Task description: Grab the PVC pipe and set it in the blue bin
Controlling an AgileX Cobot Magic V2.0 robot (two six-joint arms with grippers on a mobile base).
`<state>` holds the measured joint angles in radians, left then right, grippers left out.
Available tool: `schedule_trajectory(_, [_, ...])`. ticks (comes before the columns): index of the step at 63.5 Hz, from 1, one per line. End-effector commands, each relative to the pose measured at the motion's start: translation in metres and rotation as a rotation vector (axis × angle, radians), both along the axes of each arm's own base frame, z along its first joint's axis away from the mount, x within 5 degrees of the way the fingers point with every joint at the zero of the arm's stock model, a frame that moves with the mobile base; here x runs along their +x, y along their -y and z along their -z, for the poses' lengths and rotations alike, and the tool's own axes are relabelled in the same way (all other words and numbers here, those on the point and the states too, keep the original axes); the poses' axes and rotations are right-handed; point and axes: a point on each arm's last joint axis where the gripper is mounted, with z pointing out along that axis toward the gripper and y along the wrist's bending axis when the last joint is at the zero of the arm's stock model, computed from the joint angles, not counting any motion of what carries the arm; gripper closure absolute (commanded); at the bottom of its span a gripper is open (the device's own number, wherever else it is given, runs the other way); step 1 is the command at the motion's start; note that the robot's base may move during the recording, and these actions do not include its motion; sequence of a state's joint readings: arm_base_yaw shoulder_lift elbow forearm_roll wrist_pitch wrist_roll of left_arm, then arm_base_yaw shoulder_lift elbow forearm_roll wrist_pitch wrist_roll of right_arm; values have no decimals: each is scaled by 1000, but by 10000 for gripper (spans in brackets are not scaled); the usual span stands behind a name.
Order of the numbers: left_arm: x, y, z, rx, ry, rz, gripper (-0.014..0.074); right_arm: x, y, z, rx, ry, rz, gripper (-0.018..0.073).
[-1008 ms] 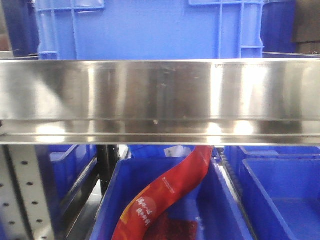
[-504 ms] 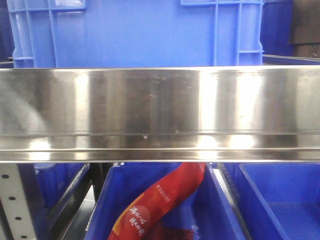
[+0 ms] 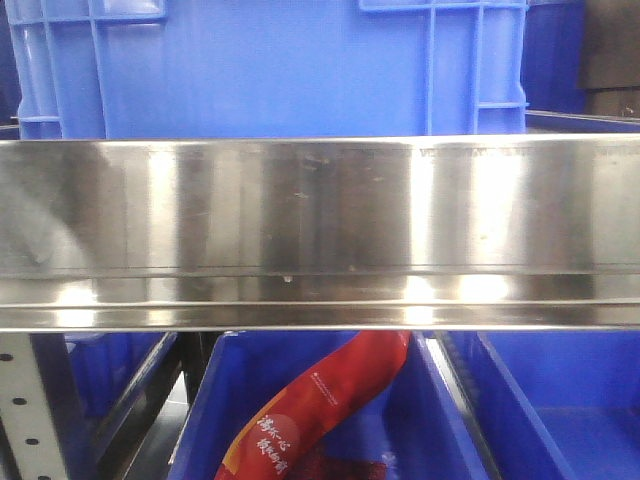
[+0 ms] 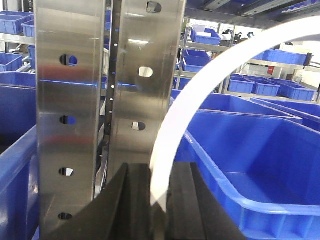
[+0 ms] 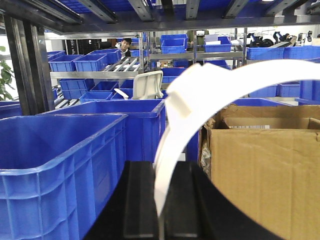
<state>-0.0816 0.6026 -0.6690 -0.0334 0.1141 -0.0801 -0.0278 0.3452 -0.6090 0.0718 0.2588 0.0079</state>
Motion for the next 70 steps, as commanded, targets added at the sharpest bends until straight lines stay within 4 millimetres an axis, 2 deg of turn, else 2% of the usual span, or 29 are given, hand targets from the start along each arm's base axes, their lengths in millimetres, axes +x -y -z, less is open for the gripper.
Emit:
schedule_trajectory(1, [-2,-1,-5,-6,39,-5,707,-1,0,-3,-12,32,2,728])
schedule_trajectory(16, [0,0,-3,-16,19,-3,707,2,0,-5,-12,50,4,728])
schedule_trajectory(23, [-6,5,-23,-66,39,56,707,8,-2,-14,22,23,-36,728])
schedule_trajectory(33, [-12,24,-41,-3,-56,216,707,28,-14,-36,24,-8,-156,728])
schedule_trajectory(42, [-6,41,-53,6,-4,332,707,57,-35,-47,2,-62,-290,728])
schedule_trajectory(53, [20,65,-65,38,-35,398,707,93,-69,-61,-62,-110,-421,728])
schedule_trajectory(60, [49,80,-77,57,-114,404,707,118,-95,-73,-71,-133,-486,728])
schedule_trajectory(70, [91,101,-96,69,-149,405,707,151,-118,-83,-83,-175,-513,728])
